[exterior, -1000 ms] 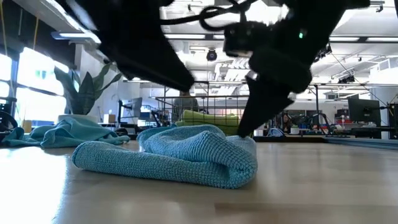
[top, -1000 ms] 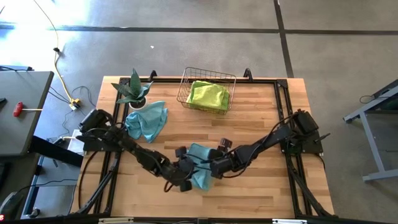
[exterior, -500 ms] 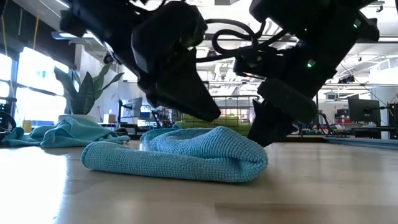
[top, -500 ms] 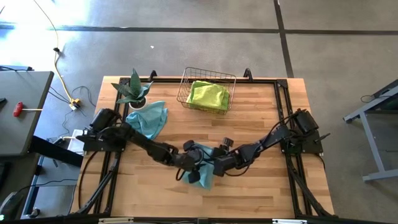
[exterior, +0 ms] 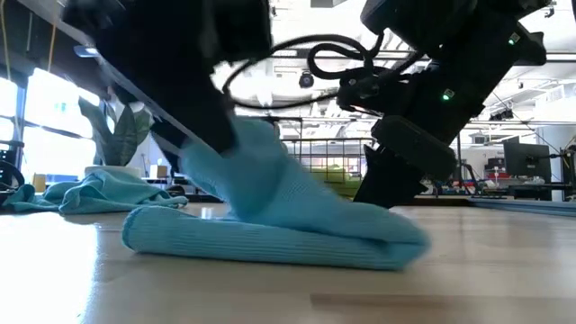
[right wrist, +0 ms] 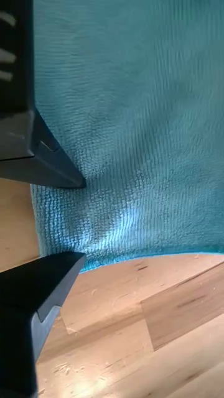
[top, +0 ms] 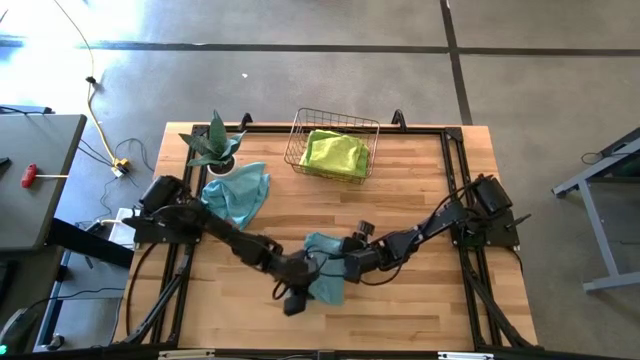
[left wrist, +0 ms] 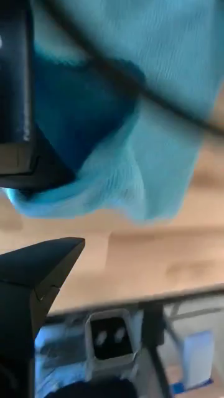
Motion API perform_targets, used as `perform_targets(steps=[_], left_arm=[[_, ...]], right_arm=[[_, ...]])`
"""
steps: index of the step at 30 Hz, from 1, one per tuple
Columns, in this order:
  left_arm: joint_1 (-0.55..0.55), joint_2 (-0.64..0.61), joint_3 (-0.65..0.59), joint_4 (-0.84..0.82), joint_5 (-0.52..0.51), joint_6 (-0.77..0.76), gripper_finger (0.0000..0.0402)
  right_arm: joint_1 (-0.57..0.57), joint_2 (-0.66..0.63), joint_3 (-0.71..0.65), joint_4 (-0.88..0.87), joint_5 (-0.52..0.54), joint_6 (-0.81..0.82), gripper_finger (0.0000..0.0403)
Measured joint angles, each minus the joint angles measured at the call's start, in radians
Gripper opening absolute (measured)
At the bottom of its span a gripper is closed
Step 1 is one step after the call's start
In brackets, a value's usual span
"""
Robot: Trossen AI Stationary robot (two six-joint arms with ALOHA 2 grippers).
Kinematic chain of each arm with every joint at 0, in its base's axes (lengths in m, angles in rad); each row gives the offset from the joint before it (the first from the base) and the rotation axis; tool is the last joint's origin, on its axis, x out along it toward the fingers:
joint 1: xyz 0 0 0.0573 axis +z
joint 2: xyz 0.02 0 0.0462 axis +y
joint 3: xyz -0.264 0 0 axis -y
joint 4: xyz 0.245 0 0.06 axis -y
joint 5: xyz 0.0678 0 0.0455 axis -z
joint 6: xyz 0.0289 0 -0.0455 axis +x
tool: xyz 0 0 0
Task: Fold microfiber towels
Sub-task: Fold the bottom blue microfiber towel
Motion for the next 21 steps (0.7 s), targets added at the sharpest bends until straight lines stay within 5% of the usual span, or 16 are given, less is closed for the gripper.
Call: perform_targets(steps=[21], left_arm=[[-0.087, -0.048, -0.001, -0.402, -0.222, -0.108, 0.0115]], right_arm=[[-0.021, 0.002, -0.001, 0.004, -0.021, -0.002, 0.0176]])
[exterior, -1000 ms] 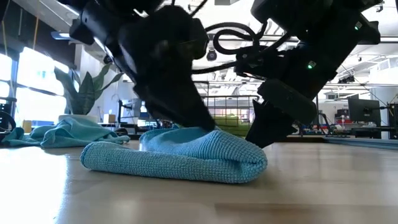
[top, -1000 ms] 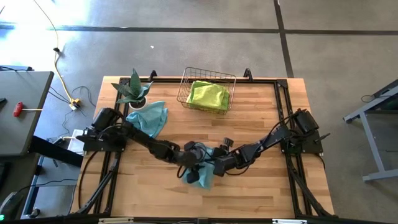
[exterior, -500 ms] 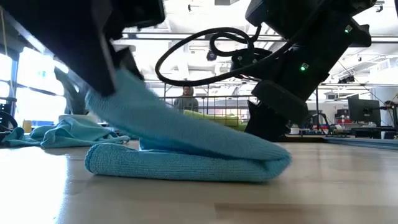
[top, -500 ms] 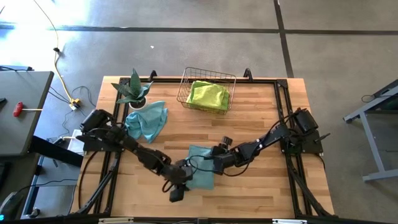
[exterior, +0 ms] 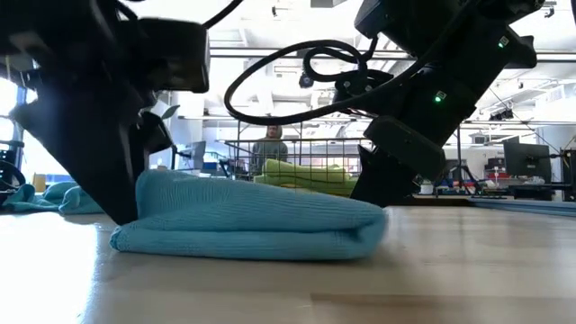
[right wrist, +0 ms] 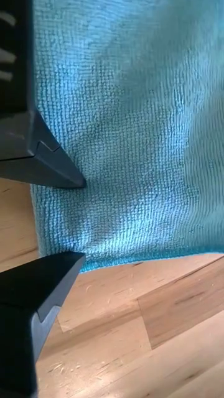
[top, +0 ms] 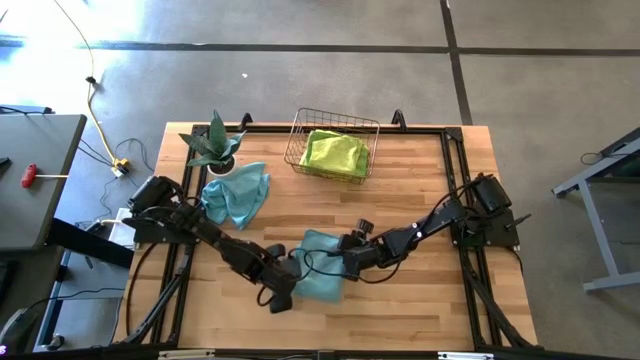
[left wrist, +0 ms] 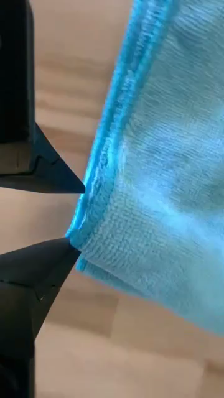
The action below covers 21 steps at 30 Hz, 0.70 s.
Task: Fold microfiber towels
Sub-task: Fold the bottom blue microfiber towel
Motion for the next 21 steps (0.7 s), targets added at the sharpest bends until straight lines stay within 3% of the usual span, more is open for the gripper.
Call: perform_targets(steps=[10, 15, 21], left_arm=[[-0.001, -0.003, 0.002, -0.209, -0.117, 0.004, 0.0115], [0.0, -0.003, 0.003, -0.223, -0.112, 0.044, 0.0115], [0.008, -0.002, 0.006, -0.212, -0.092, 0.054, 0.0115]], right_arm=[[0.03, -0.046, 0.066, -0.069, -0.034, -0.117, 0.0176], [0.054, -0.066, 0.094, -0.151, -0.038, -0.124, 0.0176], [0.08, -0.066, 0.109, -0.123, -0.032, -0.096, 0.0176]])
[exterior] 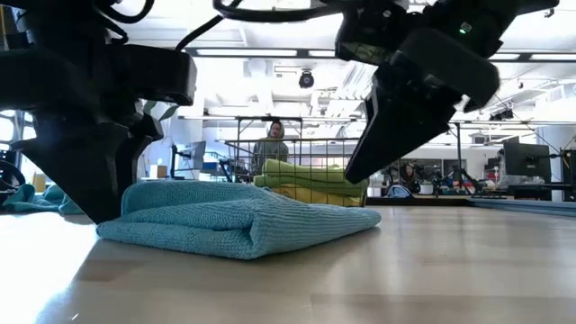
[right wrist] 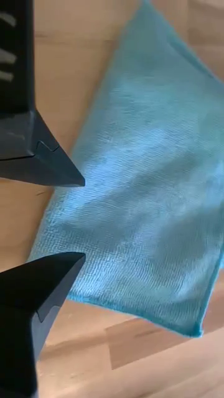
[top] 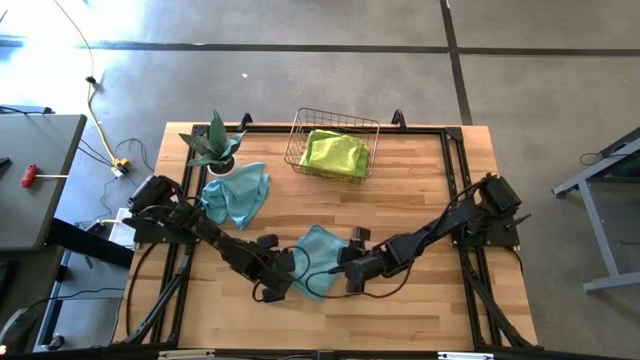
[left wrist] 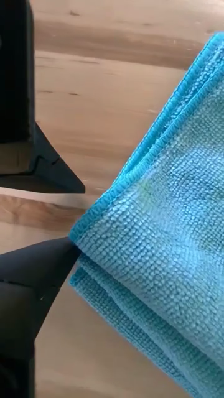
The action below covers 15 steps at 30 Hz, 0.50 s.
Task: Fold microfiber towels
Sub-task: Fold the bottom blue microfiber towel
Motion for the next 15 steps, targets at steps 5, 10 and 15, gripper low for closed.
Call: perform_targets(steps=[5, 10, 15], left_arm=[[0.005, 0.005, 0.038, -0.006, 0.057, 0.008, 0.0121], [0.003, 0.005, 0.087, -0.011, 0.083, 0.059, 0.0141], [0.004, 0.005, 0.14, 0.001, 0.098, 0.067, 0.0162]], right_arm=[[0.0, 0.015, -0.001, 0.005, 0.017, 0.028, 0.0176], [-0.002, 0.062, -0.002, 0.036, 0.034, 0.023, 0.0176], [-0.003, 0.086, -0.002, 0.066, 0.041, -0.003, 0.0176]])
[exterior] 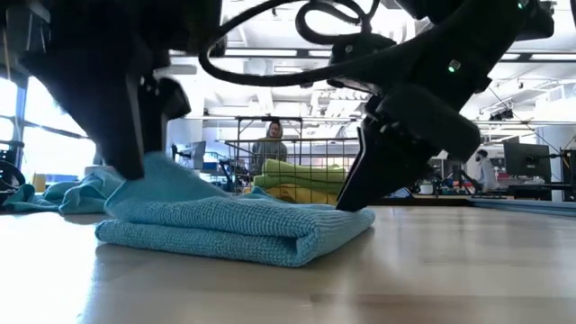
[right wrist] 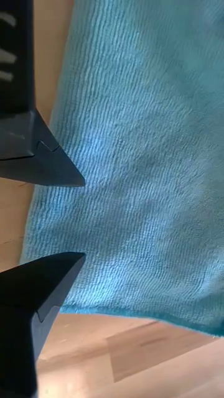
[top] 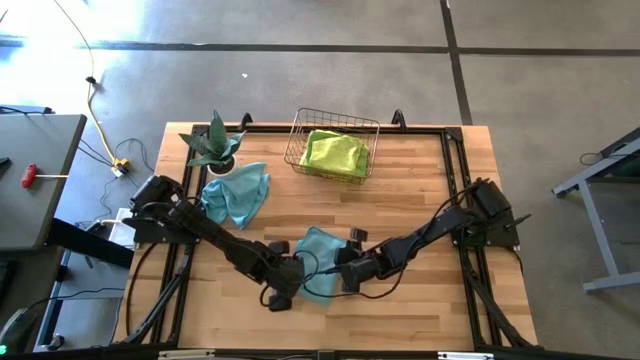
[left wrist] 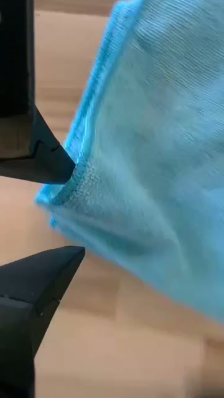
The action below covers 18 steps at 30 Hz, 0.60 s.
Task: Fold microfiber towels
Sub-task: Fold the bottom blue microfiber towel
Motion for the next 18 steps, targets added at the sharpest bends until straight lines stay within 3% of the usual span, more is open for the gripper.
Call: perform_targets(steps=[9, 15, 18], left_arm=[[-0.003, 0.0, 0.072, -0.114, 0.056, 0.027, 0.0207], [0.002, -0.001, 0.073, -0.301, -0.067, 0.039, 0.023], [-0.005, -0.001, 0.073, -0.32, -0.073, 0.015, 0.0232]], right_arm=[[0.0, 0.005, 0.0, -0.034, 0.014, -0.025, 0.0176], [0.0, 0.005, 0.0, -0.035, 0.014, -0.007, 0.0176], [0.0, 0.004, 0.0, -0.028, 0.011, -0.007, 0.0176]])
